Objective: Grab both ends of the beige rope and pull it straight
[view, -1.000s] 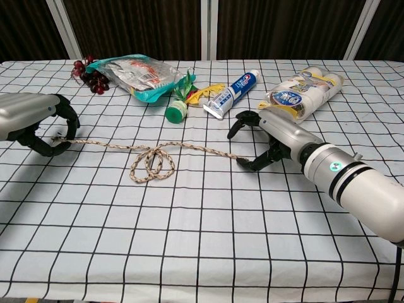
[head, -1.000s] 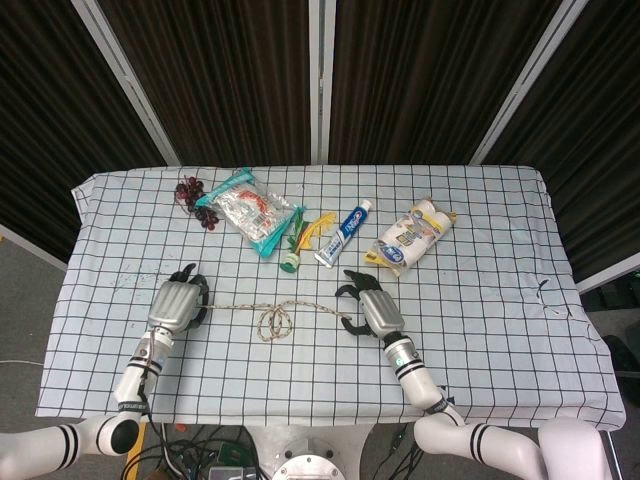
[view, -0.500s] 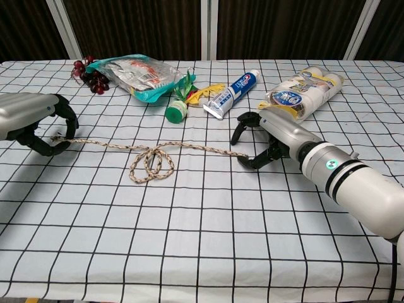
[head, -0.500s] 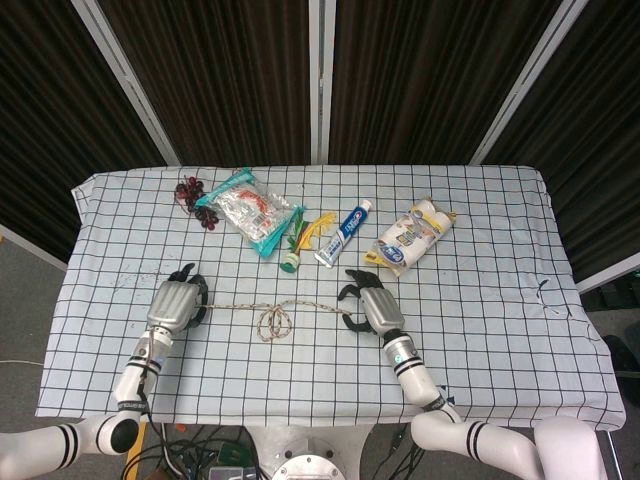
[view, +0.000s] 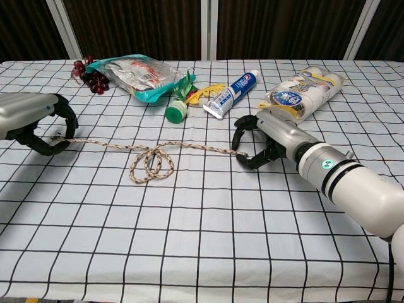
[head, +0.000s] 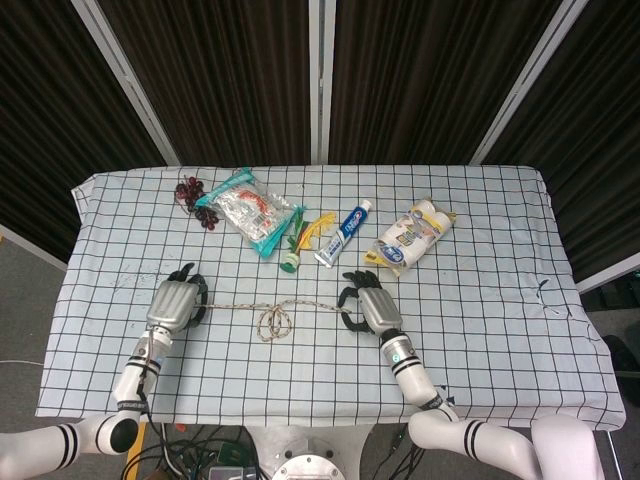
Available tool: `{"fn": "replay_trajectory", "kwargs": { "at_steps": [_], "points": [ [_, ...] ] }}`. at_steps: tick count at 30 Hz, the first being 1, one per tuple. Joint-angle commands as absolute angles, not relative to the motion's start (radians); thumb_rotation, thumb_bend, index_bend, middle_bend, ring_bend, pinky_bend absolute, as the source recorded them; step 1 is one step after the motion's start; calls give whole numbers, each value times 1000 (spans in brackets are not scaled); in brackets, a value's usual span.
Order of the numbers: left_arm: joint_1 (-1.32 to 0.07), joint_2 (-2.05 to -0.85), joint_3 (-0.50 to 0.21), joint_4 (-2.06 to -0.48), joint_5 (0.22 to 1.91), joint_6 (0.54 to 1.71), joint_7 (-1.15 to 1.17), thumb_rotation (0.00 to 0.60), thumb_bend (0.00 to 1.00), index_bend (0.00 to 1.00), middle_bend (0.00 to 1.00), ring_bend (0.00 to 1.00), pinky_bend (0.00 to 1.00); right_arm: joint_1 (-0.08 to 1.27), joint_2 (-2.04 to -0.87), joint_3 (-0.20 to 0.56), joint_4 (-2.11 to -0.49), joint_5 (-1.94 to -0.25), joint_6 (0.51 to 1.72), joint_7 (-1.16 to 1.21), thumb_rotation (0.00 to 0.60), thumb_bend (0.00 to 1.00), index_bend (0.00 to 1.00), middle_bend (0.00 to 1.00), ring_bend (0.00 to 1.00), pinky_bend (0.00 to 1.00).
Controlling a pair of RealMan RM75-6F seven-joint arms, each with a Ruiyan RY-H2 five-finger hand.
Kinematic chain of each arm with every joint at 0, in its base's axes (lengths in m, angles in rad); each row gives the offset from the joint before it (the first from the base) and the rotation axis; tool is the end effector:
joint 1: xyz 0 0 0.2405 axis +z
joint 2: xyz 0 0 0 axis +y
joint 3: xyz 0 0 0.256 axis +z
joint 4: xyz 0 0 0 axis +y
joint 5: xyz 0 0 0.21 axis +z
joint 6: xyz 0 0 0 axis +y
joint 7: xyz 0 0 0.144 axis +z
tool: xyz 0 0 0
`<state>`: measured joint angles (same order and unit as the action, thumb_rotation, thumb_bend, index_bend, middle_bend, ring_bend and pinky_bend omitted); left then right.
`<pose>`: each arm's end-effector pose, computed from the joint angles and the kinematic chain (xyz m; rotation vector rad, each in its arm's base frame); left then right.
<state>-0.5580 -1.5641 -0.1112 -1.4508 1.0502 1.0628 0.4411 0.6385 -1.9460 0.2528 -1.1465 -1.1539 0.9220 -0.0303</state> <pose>-0.2264 0.3046 -0.0139 -1.7115 -1.0088 -0.7160 -0.1523 -0.3179 -0.1158 1.6281 -1.4425 1.0915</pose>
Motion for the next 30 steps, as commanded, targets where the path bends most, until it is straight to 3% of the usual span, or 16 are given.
{"fn": "replay_trajectory", "kwargs": {
  "at_steps": [1,10,30],
  "points": [
    [-558,-1563,-112,-1451,1048,1061,441,600,418,611,281,55,207,640,-1948,254,-1145,-1153,923,-32,600,306,518,134,0,0],
    [-558,-1562,-112,-1451,1050,1061,438,600,417,612,281,55,207,641,-1953,255,-1139,-1153,931,-32,600,316,585,151,0,0],
    [-555,-1554,-113,-1458,1048,1062,431,600,417,612,290,55,207,634,-1942,255,-1147,-1157,947,-26,600,343,626,172,0,0]
  ]
}}
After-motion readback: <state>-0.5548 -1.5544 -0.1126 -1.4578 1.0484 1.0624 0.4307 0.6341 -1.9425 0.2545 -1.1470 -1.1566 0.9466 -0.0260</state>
